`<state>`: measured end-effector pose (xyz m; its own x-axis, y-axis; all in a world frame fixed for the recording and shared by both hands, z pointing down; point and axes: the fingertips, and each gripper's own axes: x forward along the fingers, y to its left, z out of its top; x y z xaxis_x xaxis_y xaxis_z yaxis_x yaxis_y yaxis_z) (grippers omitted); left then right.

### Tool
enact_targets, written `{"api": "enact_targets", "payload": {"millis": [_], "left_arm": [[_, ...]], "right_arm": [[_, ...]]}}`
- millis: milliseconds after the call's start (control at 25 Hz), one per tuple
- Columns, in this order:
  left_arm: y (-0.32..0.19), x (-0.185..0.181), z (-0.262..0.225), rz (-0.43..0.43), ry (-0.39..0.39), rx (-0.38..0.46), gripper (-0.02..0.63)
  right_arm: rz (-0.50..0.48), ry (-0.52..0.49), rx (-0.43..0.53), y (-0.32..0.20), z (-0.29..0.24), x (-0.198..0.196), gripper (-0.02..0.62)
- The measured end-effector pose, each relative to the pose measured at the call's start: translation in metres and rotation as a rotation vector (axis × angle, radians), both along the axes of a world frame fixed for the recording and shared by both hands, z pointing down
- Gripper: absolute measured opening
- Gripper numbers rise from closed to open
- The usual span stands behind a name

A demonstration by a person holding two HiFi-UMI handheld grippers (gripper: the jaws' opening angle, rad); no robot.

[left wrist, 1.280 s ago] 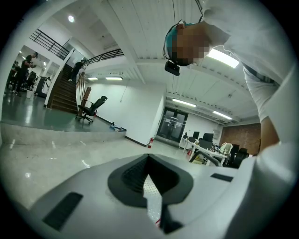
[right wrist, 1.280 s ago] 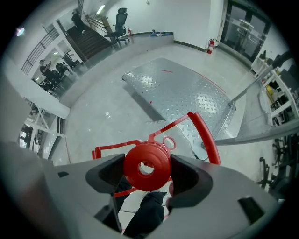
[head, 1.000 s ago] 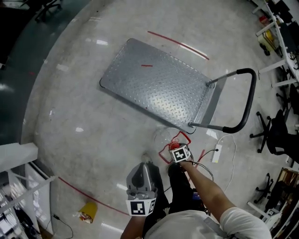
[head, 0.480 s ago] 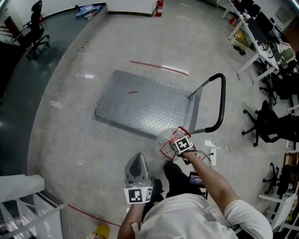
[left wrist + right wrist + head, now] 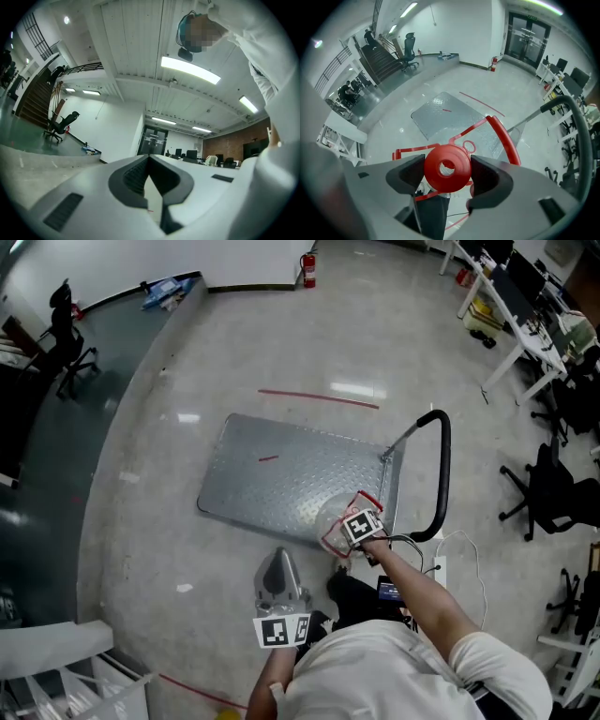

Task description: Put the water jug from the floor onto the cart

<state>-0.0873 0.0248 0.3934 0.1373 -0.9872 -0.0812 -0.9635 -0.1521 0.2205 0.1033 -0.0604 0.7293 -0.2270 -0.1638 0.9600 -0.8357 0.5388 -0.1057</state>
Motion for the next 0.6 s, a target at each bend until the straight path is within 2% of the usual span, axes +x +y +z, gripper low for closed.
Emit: {"api": "enact_targets", "payload": {"millis": [240,400,600], "left_arm": [[-0.066,0.011,-0.004,-0.013,-0.026,-0.009,0.003],[-0.097,0.014,-0.001,0.025,-0.039,-0.035,0.003],[-0.136,0.005,0.009,0.080,-0.060,-0.072,0.003]], "right_arm": [[-0.012,0.003,0.018,-0.064,0.008,0.009,0.301],[0.025,-0.040,0.005,-0.093,0.012,0.000,0.301],[0.070,0.005,0.022,-0.136,0.027,0.004,0.301]]}}
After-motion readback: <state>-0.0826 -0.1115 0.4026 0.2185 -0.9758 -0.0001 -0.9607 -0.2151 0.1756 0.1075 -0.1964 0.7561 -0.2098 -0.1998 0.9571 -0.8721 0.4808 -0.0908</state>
